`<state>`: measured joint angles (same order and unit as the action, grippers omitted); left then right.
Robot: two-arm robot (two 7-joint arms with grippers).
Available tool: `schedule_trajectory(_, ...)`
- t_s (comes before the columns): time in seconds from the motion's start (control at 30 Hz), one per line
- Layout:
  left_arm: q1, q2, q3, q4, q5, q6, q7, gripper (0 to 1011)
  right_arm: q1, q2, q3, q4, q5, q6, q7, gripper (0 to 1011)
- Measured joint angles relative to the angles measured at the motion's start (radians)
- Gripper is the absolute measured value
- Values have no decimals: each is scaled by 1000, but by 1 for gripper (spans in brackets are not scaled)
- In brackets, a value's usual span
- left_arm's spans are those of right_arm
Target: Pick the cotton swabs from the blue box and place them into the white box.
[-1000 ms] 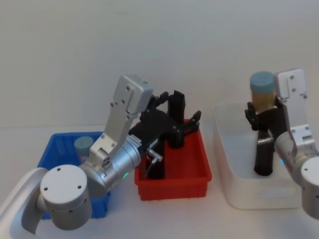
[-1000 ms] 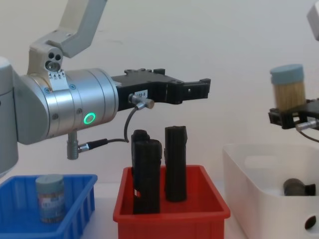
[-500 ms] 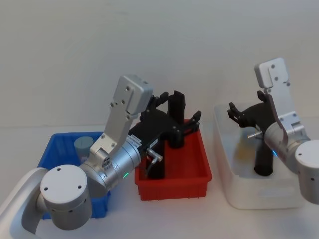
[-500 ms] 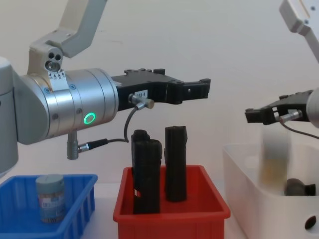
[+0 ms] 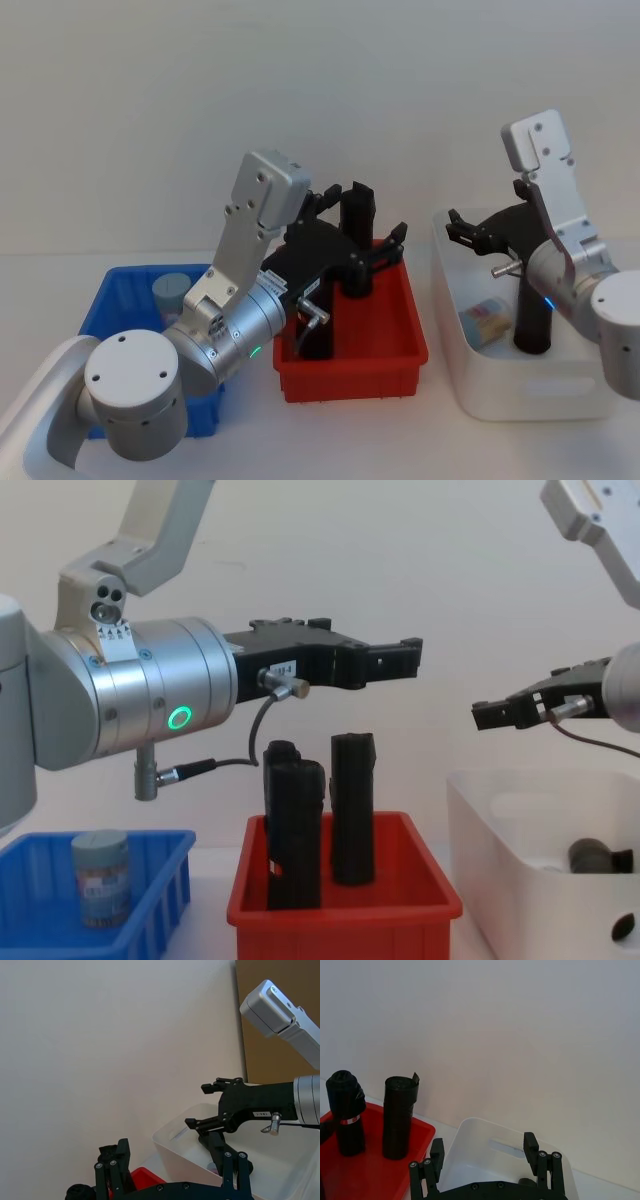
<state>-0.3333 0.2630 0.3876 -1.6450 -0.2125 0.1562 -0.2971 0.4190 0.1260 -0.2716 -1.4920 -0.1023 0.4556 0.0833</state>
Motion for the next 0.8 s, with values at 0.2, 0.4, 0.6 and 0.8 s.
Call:
schedule_trajectory(0.2, 0, 0, 0, 0, 0, 0, 0, 1004, 5, -1, -1, 1, -4, 7, 10, 1002)
schedule_trajectory(0.4, 0, 0, 0, 0, 0, 0, 0, 1004, 7, -1, -1, 1, -7, 10, 14, 1002)
schedule_trajectory(0.6, 0, 0, 0, 0, 0, 0, 0, 1004, 8, -2, -2, 2, -8, 12, 18, 1002)
schedule_trajectory(0.8, 0, 0, 0, 0, 0, 0, 0, 1004, 9, -2, -2, 2, -8, 14, 20, 1002)
